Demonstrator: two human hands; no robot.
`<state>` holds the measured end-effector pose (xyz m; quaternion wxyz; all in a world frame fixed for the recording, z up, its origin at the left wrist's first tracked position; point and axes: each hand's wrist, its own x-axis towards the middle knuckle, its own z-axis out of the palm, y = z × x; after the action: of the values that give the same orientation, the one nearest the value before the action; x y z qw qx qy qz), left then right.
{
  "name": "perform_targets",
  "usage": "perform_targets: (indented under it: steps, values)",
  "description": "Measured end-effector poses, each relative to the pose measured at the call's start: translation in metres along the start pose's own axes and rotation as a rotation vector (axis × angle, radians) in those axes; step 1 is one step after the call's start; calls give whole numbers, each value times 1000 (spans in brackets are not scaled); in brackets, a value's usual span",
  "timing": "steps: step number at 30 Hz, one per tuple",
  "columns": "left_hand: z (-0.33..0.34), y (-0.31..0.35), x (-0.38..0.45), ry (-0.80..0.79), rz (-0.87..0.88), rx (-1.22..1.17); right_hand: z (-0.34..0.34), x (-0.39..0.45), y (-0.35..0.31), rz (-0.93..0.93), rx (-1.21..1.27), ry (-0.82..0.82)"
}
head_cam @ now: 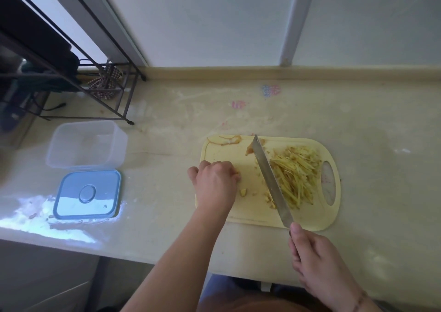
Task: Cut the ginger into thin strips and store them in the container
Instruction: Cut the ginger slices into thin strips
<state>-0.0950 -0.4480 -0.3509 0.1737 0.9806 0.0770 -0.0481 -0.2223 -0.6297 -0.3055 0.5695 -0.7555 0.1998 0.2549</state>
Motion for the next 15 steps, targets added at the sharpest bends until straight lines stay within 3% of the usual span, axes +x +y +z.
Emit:
perform_targets:
  steps: [4,7,10,15]
  values:
    - [-7,8,9,-131,-168,-116,0,-4,0,3,9,-9]
    - [-7,9,12,-211,-157,-57,-2,-6,4,1,10,5]
    - [-12,13,14,-230,-149,-52,-1,-8,7,18,20,-5]
    - [-43,-10,26,-181,-313,-353,10,-10,14,87,34,-68]
